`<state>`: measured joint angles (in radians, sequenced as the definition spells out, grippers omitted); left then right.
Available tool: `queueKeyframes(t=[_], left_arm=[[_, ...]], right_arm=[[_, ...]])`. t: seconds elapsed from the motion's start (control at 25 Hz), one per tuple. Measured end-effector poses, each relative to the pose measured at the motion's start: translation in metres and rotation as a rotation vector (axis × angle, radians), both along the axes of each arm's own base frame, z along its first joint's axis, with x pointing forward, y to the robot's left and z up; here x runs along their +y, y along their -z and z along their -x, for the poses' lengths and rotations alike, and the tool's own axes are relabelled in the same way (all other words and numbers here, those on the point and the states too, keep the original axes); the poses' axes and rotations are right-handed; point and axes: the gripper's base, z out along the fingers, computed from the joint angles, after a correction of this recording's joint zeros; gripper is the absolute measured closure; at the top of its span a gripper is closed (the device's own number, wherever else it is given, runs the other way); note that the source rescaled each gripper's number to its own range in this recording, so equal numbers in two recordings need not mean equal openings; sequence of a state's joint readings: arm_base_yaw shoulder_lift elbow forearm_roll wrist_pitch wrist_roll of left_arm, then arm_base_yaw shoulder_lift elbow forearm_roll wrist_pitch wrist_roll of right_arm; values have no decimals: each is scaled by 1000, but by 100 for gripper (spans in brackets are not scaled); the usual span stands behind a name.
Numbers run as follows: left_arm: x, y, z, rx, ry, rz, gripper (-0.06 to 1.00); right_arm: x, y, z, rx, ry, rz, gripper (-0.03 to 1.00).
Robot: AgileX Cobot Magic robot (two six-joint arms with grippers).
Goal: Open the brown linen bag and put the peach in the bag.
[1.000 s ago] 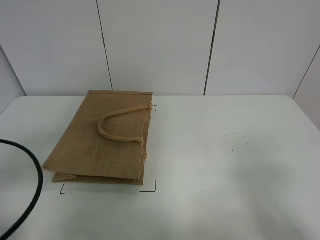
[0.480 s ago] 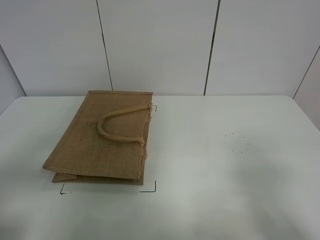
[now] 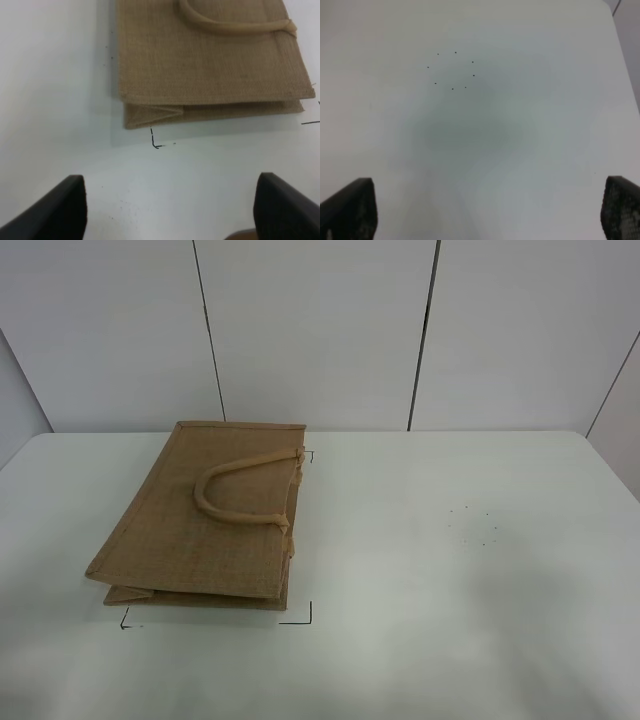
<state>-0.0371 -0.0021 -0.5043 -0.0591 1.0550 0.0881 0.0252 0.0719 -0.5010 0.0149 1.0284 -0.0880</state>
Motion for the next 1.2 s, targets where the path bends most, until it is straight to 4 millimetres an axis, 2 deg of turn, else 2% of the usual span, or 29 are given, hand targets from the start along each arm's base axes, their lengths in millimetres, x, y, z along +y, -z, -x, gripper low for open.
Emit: queueKeyframes(t=[1.2], left_arm=[[0,0,0,1,-6,9,-4]], right_arm=[[0,0,0,0,0,0,-3]])
